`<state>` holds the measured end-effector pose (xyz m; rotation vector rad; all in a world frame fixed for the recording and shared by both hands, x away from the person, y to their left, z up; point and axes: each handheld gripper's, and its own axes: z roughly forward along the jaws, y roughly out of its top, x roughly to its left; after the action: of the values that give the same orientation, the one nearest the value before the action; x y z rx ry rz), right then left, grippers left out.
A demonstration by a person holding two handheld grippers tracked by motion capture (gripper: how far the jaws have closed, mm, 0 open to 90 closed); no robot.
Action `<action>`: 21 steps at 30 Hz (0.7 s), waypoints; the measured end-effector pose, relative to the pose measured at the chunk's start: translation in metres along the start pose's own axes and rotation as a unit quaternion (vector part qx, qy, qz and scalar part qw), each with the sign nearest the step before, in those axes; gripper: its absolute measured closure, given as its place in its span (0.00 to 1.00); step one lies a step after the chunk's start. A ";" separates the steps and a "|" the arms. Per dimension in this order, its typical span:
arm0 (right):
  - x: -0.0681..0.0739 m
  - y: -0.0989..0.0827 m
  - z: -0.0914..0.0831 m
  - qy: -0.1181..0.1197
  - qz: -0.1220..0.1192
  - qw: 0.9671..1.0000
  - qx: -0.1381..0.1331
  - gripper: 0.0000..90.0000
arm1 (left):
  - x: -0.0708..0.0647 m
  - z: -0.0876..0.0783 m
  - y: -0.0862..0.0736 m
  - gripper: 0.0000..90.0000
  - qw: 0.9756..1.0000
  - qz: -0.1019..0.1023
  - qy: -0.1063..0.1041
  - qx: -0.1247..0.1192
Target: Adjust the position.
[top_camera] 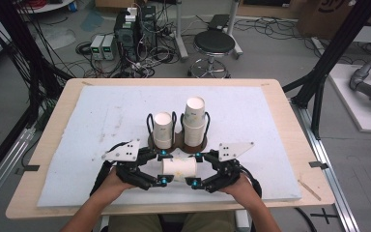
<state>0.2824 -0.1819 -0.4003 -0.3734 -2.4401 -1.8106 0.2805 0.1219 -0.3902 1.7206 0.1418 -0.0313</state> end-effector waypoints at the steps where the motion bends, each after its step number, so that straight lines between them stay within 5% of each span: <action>1: 0.000 0.000 0.000 0.002 0.000 1.000 -0.002 0.30 | 0.000 0.000 0.000 0.41 1.000 0.000 -0.001 -0.001; 11: -0.001 0.000 -0.005 0.014 0.002 1.000 -0.019 0.37 | 0.001 -0.001 -0.001 0.41 1.000 -0.004 -0.006 -0.013; 21: -0.001 0.001 -0.008 0.008 0.008 1.000 -0.011 0.40 | 0.001 0.001 -0.003 0.39 1.000 -0.022 0.010 -0.003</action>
<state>0.2828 -0.1893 -0.3967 -0.3785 -2.4009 -1.8294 0.2807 0.1213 -0.3936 1.7126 0.1953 -0.0463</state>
